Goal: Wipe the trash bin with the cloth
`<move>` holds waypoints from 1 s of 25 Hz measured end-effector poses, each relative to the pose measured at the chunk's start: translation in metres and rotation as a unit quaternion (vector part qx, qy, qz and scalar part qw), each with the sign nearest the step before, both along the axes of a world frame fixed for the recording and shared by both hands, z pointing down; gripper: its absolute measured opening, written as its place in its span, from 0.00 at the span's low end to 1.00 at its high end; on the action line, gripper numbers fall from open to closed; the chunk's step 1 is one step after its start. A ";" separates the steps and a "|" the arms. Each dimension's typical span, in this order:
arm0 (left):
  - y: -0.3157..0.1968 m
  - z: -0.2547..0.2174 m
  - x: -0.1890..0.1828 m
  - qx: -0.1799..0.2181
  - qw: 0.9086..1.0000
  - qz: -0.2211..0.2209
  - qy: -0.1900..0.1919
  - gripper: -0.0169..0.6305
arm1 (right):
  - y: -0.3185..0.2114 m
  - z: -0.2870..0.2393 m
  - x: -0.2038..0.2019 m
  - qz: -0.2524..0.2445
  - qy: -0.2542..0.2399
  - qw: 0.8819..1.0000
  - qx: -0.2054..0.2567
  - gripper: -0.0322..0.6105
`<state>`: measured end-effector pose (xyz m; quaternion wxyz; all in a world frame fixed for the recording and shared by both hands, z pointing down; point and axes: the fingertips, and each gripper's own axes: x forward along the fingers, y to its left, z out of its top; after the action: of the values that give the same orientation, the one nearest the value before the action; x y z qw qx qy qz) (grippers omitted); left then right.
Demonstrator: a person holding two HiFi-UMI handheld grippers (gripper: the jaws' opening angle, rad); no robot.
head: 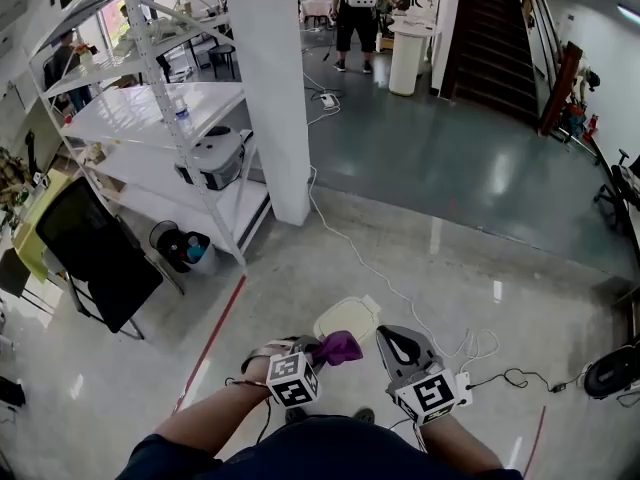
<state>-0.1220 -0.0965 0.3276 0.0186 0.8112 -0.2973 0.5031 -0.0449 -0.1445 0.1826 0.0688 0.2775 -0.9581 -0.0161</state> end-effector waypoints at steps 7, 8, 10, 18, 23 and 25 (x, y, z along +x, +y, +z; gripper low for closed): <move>0.001 -0.005 -0.008 0.008 1.000 -0.020 0.005 0.11 | 0.015 0.000 -0.007 -0.022 0.004 1.000 -0.004 0.07; 0.002 -0.008 -0.008 0.010 0.999 -0.027 0.015 0.11 | 0.018 -0.002 -0.009 -0.027 0.003 1.000 -0.002 0.07; 0.004 -0.016 -0.008 0.014 0.997 -0.049 0.051 0.11 | 0.025 -0.007 -0.012 -0.035 0.000 0.999 0.003 0.07; 0.019 -0.097 0.004 0.068 0.950 -0.125 0.277 0.11 | 0.050 -0.027 -0.011 -0.051 -0.019 0.998 0.016 0.07; 0.033 -0.152 0.020 0.113 0.911 -0.116 0.379 0.11 | 0.063 -0.036 -0.010 -0.059 -0.026 0.998 0.021 0.07; 0.037 -0.171 0.025 0.128 0.894 -0.113 0.415 0.11 | 0.069 -0.038 -0.009 -0.062 -0.022 0.998 0.019 0.07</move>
<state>-0.0970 -0.0596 0.1567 0.0929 0.9023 -0.4146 0.0727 -0.0543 -0.0756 0.1442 0.0417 0.2195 -0.9742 -0.0323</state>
